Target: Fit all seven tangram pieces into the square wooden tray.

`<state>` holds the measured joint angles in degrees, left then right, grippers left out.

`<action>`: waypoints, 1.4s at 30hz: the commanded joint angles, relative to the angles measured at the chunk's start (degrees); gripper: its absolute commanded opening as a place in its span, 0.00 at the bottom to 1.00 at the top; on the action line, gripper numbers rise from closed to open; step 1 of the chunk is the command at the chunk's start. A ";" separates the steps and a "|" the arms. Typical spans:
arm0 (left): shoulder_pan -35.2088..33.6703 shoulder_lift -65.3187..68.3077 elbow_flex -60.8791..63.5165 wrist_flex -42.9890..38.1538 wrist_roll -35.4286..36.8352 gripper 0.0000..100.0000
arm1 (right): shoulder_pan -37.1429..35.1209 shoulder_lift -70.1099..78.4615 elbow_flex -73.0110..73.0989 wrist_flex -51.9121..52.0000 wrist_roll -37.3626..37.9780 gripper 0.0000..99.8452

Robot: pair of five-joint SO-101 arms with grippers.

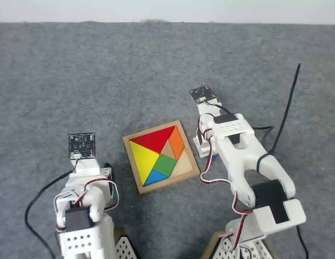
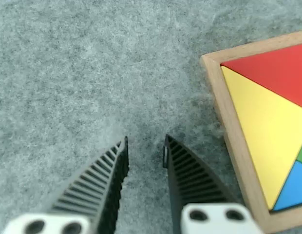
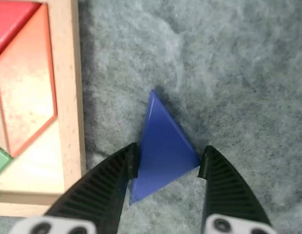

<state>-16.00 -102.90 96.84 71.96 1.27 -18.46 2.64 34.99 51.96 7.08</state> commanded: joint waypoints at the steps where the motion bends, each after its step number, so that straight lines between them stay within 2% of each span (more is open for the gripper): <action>1: -0.26 -0.79 -0.31 0.09 -0.26 0.11 | 0.92 -0.22 -0.62 1.01 -0.70 0.21; 12: -0.26 -0.79 -0.31 0.09 -0.26 0.11 | 0.92 -0.31 -0.44 1.01 -0.09 0.21; 19: -0.26 -0.79 -0.31 0.09 -0.26 0.11 | 2.95 -0.66 -0.26 0.57 0.26 0.10; 28: -0.26 -0.79 -0.31 0.09 -0.26 0.11 | 4.53 -1.19 -0.53 0.66 1.58 0.10; 33: -0.26 -0.79 -0.31 0.09 -0.26 0.11 | 4.62 -9.19 1.14 1.10 2.20 0.10; 42: -0.26 -0.79 -0.31 0.09 -0.26 0.11 | 3.03 -27.03 10.37 0.57 9.76 0.10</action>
<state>-16.00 -102.90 96.84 71.96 1.27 -14.77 -17.67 45.01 52.57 13.41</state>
